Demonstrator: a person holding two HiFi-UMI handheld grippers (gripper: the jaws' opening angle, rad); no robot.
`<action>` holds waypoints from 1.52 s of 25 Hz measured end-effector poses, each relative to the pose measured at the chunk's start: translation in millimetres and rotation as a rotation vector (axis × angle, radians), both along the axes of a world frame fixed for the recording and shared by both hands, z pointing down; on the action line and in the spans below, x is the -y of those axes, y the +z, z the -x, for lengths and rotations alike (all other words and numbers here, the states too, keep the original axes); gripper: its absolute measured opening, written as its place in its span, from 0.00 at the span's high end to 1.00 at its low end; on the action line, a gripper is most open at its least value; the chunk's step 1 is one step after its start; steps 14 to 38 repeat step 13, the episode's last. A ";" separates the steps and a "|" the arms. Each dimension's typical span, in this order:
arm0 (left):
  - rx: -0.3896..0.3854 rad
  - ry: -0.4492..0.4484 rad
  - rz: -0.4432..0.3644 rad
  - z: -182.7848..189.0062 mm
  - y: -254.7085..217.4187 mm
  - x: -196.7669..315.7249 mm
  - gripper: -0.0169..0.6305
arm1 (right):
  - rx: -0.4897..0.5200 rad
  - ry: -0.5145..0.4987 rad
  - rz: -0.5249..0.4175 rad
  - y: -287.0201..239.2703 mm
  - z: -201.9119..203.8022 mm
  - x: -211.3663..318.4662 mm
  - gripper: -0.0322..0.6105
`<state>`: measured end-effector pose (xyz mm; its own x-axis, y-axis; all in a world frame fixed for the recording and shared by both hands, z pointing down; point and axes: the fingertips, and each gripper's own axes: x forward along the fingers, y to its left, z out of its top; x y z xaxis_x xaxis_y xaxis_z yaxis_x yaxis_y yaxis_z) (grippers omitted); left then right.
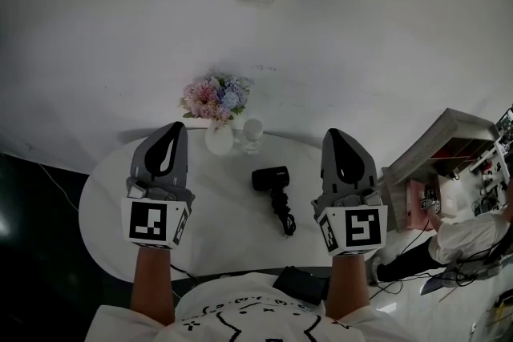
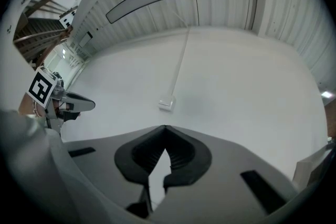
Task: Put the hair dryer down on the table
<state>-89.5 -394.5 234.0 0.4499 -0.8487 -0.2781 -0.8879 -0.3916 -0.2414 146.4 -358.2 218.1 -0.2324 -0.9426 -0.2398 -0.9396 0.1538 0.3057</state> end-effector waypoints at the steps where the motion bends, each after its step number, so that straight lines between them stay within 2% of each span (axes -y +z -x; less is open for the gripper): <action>1: -0.001 0.000 0.001 0.5 0.6 0.0 0.94 | -0.002 -0.001 0.001 0.5 0.8 -0.3 0.95; 38: -0.006 0.003 0.004 5.0 1.9 0.4 0.94 | -0.007 -0.010 0.006 3.2 8.7 0.1 0.95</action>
